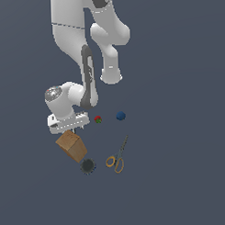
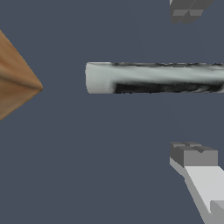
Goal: Pick up a designated object from a clutter of objects.
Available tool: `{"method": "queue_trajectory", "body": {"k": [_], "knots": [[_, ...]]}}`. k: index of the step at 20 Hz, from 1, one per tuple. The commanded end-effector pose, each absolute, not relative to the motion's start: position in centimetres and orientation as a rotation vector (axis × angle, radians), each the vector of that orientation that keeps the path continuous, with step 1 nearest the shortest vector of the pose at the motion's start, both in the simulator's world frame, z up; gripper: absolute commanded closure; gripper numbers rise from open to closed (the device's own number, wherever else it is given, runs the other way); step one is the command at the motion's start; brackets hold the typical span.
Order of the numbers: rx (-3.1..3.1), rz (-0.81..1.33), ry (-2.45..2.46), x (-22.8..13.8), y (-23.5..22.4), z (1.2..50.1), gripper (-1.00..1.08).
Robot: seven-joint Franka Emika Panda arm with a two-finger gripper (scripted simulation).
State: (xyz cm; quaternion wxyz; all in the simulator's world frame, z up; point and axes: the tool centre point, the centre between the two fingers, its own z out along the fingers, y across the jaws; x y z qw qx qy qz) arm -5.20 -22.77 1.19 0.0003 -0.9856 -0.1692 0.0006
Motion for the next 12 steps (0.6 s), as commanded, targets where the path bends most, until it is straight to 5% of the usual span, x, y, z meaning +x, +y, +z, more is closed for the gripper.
{"method": "queue_trajectory", "body": {"k": [1, 2, 12], "knots": [[-3.096, 0.0, -0.532, -5.14, -22.8, 0.96, -0.92], [-3.096, 0.0, -0.532, -5.14, -22.8, 0.96, 1.08], [-3.096, 0.0, -0.532, -5.15, -22.8, 0.97, 1.08]]}}
